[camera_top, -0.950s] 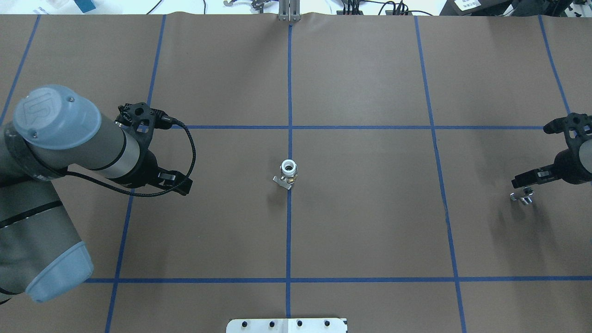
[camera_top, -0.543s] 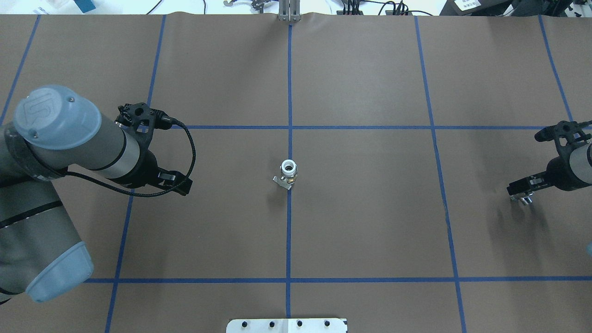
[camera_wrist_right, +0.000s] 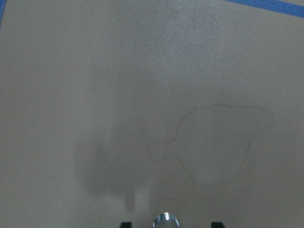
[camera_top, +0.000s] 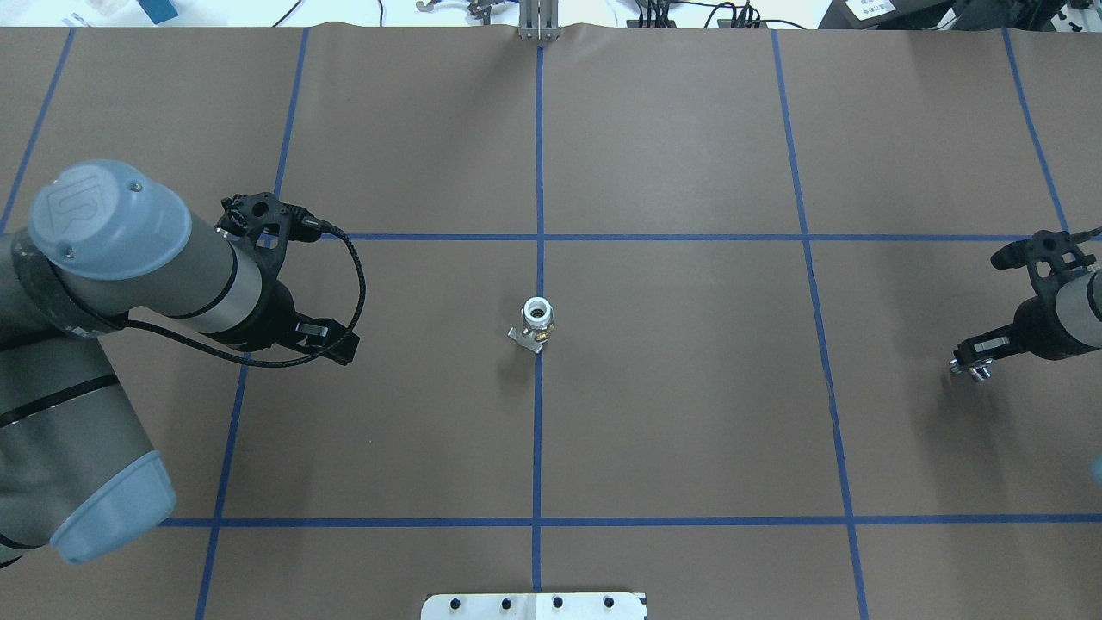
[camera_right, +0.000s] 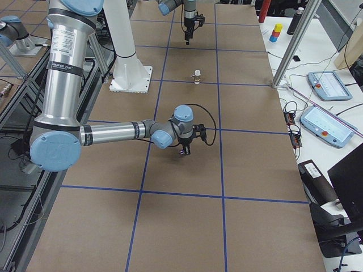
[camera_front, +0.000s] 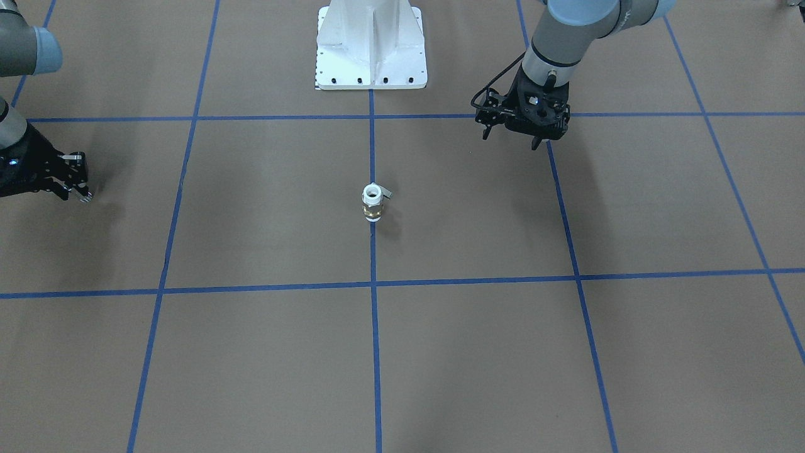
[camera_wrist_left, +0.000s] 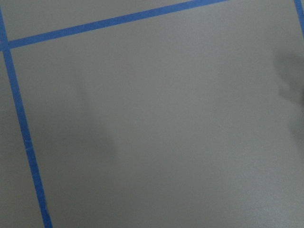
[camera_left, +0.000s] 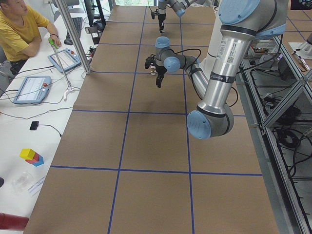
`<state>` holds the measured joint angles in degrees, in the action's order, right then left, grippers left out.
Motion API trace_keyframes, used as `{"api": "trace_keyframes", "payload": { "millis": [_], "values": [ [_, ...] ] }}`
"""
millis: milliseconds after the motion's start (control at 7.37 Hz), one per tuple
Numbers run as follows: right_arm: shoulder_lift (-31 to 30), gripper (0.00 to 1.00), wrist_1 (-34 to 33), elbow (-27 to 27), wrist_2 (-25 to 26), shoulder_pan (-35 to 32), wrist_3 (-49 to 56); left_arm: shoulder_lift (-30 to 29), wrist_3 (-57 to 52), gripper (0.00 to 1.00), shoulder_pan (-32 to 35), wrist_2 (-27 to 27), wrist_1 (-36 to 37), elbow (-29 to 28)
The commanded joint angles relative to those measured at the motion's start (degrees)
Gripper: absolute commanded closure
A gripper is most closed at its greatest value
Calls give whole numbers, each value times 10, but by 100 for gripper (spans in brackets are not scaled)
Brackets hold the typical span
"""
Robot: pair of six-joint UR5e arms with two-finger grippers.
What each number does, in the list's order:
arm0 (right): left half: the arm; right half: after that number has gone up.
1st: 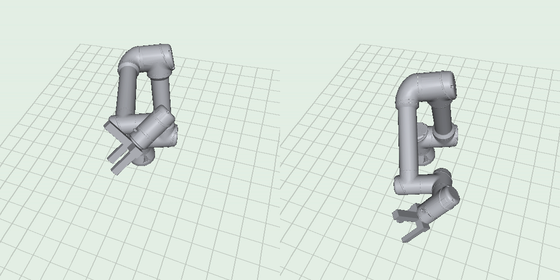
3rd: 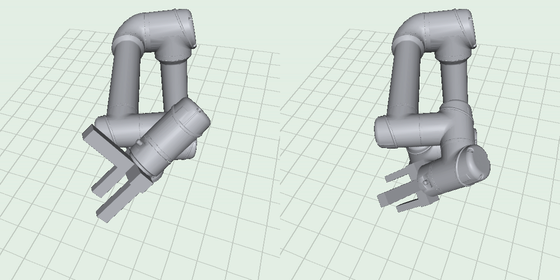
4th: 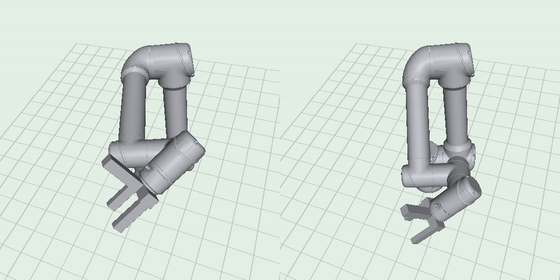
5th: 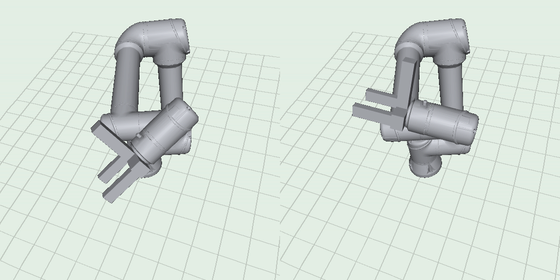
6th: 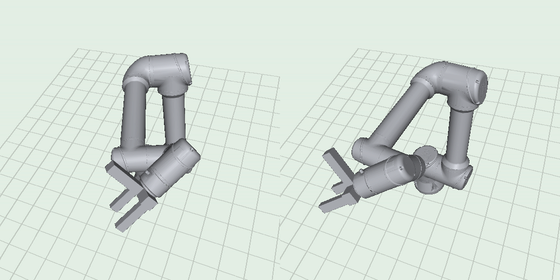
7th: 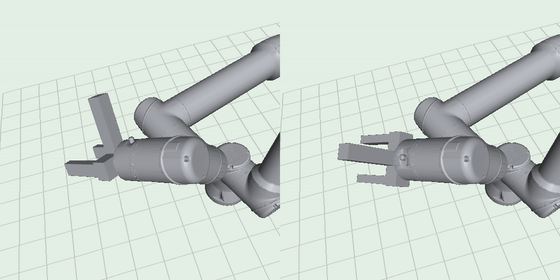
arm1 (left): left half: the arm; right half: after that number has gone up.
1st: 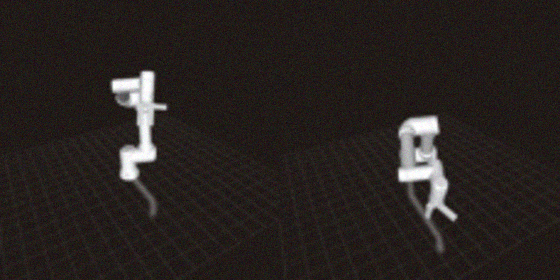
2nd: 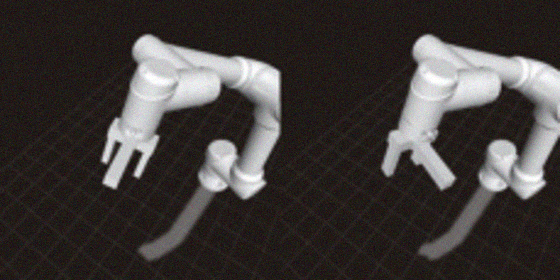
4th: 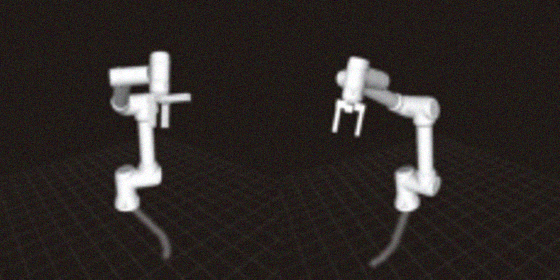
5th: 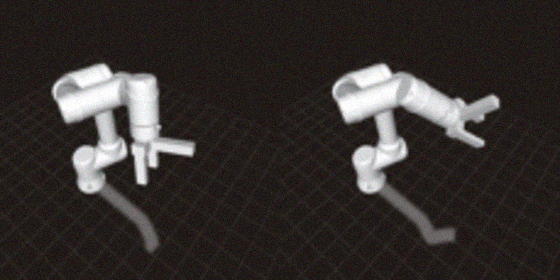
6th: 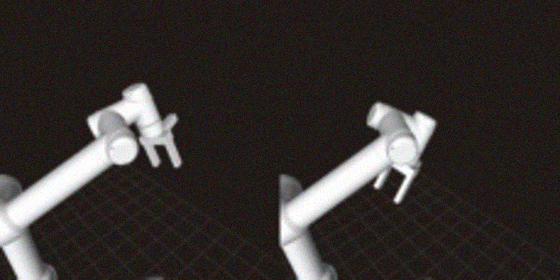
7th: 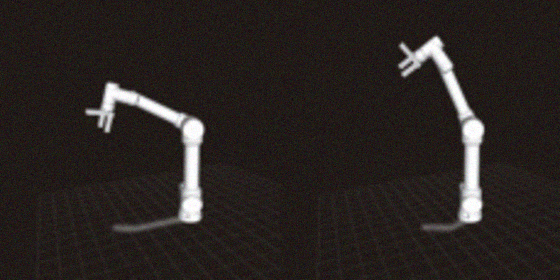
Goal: Assemble PPR valve and pipe with both arms
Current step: 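Lower the right gripper onto the silver pipe fitting and grasp it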
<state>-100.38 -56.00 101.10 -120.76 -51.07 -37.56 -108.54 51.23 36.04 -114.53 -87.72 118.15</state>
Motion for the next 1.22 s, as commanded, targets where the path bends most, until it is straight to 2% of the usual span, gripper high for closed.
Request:
{"api": "trace_keyframes", "payload": {
  "millis": [0,271,543,678,814,1085],
  "values": [
    [-1,100,-3,16,-2,-2,0,-1,0,1,0,-1,0,0],
    [14,100,-18,24,-8,-4,-1,2,-2,1,2,-1,1,1],
    [109,100,-142,20,-5,-11,-1,17,-32,1,38,-8,8,8],
    [144,100,-187,32,-7,-11,-6,43,-87,1,57,-23,24,29],
    [174,100,-221,47,-11,-11,-46,50,-130,1,92,-40,44,33],
    [269,100,-324,71,-11,19,-135,54,-159,1,104,-50,47,30]
  ]
}}
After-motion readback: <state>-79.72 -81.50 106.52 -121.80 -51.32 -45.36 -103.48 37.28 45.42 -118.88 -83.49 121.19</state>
